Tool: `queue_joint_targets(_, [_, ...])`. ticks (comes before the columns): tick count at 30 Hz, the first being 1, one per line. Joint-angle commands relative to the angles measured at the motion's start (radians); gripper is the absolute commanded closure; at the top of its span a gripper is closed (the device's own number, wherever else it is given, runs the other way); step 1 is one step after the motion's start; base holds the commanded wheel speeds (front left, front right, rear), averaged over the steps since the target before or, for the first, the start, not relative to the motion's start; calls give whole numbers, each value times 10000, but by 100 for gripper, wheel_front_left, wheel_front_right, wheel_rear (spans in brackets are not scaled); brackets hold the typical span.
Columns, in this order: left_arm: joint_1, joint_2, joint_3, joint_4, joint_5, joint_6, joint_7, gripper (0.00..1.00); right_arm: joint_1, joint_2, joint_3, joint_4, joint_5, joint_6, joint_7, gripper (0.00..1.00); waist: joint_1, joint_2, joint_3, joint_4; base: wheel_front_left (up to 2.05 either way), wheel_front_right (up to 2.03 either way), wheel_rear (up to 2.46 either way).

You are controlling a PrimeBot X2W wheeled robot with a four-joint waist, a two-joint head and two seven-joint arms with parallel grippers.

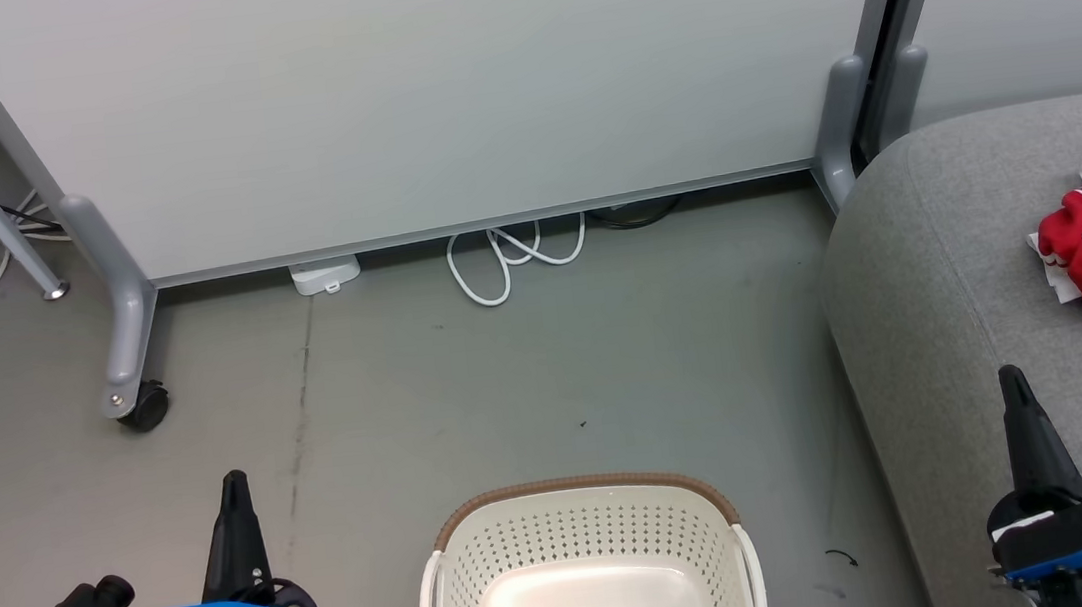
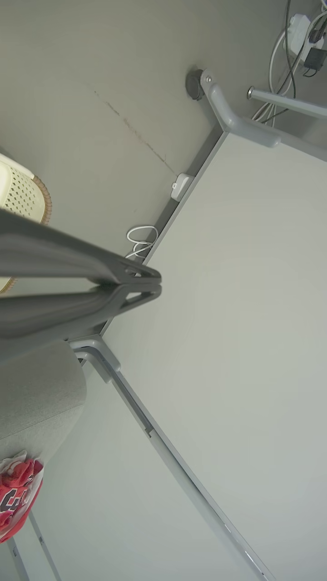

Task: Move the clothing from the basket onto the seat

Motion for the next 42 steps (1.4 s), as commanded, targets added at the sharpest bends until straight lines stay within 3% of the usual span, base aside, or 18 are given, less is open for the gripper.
queue_joint_targets(1, [-281, 14, 97, -146, -254, -31, 52, 100, -284, -69, 7, -89, 280, 4, 71, 100, -1, 0, -2, -5, 0, 0, 0])
queue_joint_targets(42, [-538, -2, 740, -132, -4871, -186, 1251, 100, -540, -106, 97, 251, 5050, 5, 1278, 100, -1, 0, -124, -238, 0, 0, 0])
